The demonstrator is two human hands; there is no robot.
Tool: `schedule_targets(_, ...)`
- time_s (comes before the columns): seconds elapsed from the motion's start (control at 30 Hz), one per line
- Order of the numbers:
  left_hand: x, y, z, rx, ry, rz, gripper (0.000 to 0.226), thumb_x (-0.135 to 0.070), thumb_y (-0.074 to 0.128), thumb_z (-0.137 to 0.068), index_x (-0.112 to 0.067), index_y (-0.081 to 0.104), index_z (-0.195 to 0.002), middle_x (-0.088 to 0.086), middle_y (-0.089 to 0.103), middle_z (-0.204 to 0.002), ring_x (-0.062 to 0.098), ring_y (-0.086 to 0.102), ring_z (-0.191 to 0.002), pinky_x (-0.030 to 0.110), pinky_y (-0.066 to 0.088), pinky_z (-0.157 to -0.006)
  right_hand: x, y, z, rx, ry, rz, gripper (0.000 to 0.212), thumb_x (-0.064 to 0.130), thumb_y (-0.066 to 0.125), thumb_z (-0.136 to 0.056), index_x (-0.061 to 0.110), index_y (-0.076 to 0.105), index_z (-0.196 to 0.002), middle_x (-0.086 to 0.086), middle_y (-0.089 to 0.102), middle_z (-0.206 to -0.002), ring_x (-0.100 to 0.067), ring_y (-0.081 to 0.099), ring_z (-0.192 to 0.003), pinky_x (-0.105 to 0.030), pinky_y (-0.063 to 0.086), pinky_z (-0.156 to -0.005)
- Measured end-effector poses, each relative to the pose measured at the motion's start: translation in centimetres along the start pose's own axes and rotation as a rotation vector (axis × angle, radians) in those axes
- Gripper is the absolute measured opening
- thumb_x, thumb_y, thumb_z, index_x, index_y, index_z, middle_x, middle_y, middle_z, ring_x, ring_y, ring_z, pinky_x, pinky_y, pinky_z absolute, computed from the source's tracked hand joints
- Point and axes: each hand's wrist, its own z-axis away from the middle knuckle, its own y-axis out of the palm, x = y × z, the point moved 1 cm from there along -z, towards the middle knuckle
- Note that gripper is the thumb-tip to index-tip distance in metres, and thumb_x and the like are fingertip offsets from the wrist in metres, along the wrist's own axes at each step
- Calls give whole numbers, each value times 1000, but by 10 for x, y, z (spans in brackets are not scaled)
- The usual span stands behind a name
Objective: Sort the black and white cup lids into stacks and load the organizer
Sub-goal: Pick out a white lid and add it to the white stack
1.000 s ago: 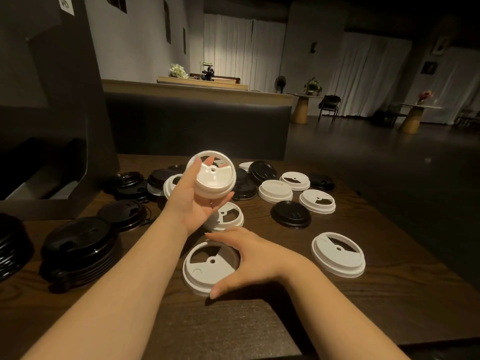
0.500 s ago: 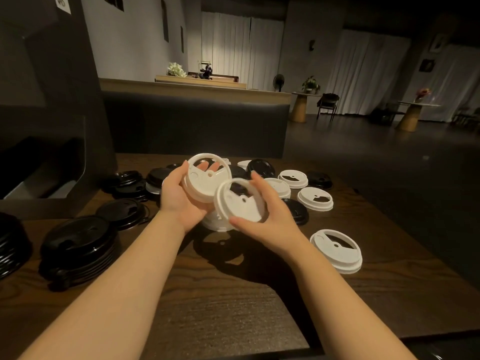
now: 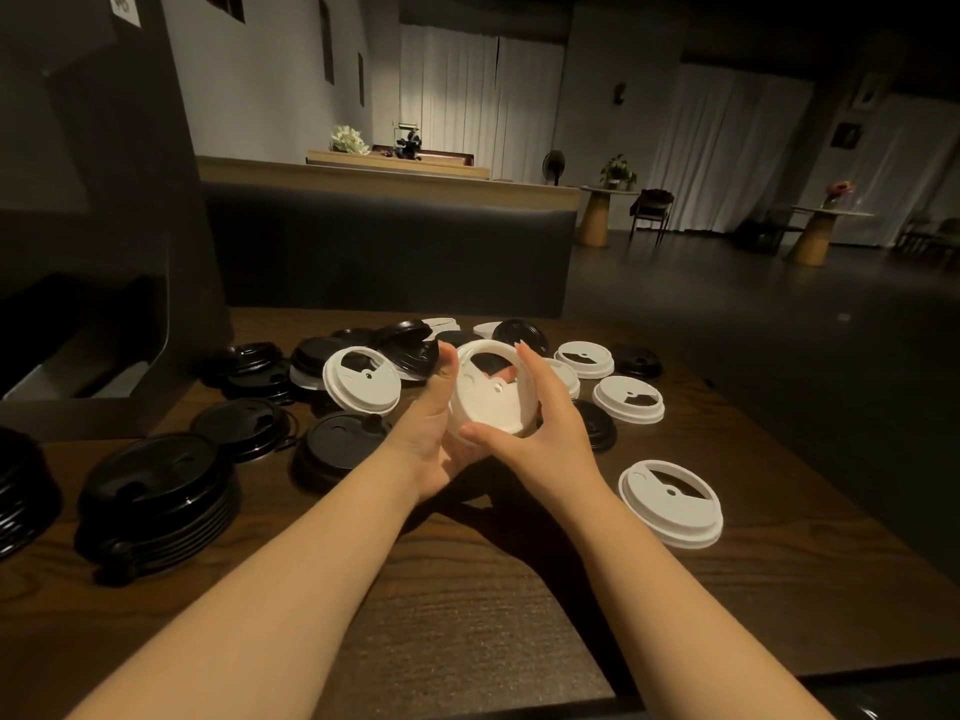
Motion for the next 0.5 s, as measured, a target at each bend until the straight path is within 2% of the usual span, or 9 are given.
schedule_targets(0.07,1,3,2,-18,6,-20,113,-66,85,-33,-18,51,-130,11,63,-128,33,59,-118,51,44,-104,-2,2,-1,-1,-21,36,91,39,80,-71,33,27,-145,12,33,-148,6,25,-122,-16,28,-98)
schedule_targets(0.13,1,5,5,-100,31,-24,73,-53,81,-49,-15,60,-108,12,69,-113,32,64,-108,48,47,-100,-4,4,-1,-7,-46,67,91,38,79,-72,33,27,-146,14,33,-148,9,24,-121,-4,24,-91)
schedule_targets(0.17,1,5,5,-133,24,-31,60,-45,78,-57,-13,62,-106,13,69,-109,31,65,-105,45,47,-98,-5,4,-1,-11,-47,69,90,38,79,-72,34,27,-146,15,32,-148,9,24,-121,1,23,-86)
schedule_targets(0.27,-1,1,5,-136,-21,-32,69,-35,78,-66,-13,56,-128,16,63,-122,33,63,-111,46,49,-99,-4,4,-3,19,-21,-13,84,33,77,-77,40,26,-144,23,31,-144,10,27,-121,1,27,-84)
schedule_targets(0.3,-2,1,6,-128,-22,-16,71,-34,77,-68,-14,54,-132,16,63,-125,33,63,-112,47,50,-98,-5,3,-5,38,20,-125,82,30,74,-79,41,25,-144,24,32,-140,8,31,-120,-4,32,-89)
schedule_targets(0.37,-1,1,6,-115,6,30,67,-30,72,-72,-14,51,-134,14,66,-122,33,64,-110,50,50,-95,-5,0,-9,37,175,-463,72,25,67,-86,35,28,-146,17,37,-140,-4,45,-122,-25,44,-99)
schedule_targets(0.4,-2,1,6,-110,21,50,63,-28,69,-73,-14,51,-132,14,68,-119,34,65,-109,53,49,-96,-6,-1,-10,36,267,-591,60,24,63,-89,28,37,-143,9,45,-139,-11,52,-120,-32,49,-97)
schedule_targets(0.43,-2,2,7,-102,28,54,59,-27,68,-73,-13,52,-128,14,69,-117,34,65,-109,55,47,-98,-6,-2,-11,46,330,-651,44,24,59,-92,21,49,-135,1,55,-133,-16,58,-115,-33,53,-91)
schedule_targets(0.5,-4,2,7,-99,14,10,60,-27,72,-70,-10,54,-125,17,67,-118,36,64,-109,57,46,-98,-6,-2,-9,51,370,-653,24,21,55,-94,16,63,-116,-5,67,-113,-19,66,-103,-29,56,-78)
